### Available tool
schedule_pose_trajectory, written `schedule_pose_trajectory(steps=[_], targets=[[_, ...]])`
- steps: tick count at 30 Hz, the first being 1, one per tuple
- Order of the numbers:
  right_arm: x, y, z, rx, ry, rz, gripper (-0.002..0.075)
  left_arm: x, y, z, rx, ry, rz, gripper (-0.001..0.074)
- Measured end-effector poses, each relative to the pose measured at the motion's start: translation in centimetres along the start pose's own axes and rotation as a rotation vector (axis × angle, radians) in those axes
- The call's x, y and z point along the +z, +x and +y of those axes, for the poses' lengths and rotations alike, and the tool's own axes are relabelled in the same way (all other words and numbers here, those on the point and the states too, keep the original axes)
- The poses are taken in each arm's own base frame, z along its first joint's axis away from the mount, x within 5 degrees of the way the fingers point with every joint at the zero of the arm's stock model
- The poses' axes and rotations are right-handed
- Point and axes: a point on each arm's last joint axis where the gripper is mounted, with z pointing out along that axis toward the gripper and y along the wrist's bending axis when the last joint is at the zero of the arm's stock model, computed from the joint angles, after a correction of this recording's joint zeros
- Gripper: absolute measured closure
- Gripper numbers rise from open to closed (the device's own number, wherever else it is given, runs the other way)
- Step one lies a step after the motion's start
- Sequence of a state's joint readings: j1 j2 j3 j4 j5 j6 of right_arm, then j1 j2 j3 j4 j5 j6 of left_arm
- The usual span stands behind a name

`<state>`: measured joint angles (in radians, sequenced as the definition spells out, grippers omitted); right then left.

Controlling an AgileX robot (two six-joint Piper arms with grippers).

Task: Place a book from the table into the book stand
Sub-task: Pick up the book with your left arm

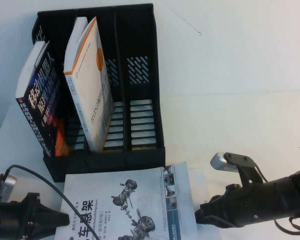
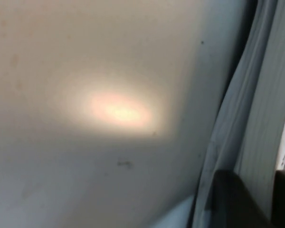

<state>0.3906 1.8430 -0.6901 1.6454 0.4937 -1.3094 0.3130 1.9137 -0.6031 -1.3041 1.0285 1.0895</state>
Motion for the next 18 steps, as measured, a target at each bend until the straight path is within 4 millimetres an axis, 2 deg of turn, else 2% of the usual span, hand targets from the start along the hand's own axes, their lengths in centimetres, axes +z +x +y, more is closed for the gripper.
schedule_pose_trajectory(steps=[6,12,18], targets=[[0.0,0.1,0.0,0.003,0.006,0.015,0.0726,-0.6,0.1,-0.9,0.048,0.000,-0.013,0.0597],[-0.2,0.2,0.3,0.009,0.010,0.027,0.0726,-3.2,1.1,-5.4,0.169,0.030,-0.096,0.0622],[-0.6,0.6,0.9,-0.041,-0.003,0.063,0.0726,-5.7,3.7,-9.9,0.295,0.051,-0.165,0.0633]])
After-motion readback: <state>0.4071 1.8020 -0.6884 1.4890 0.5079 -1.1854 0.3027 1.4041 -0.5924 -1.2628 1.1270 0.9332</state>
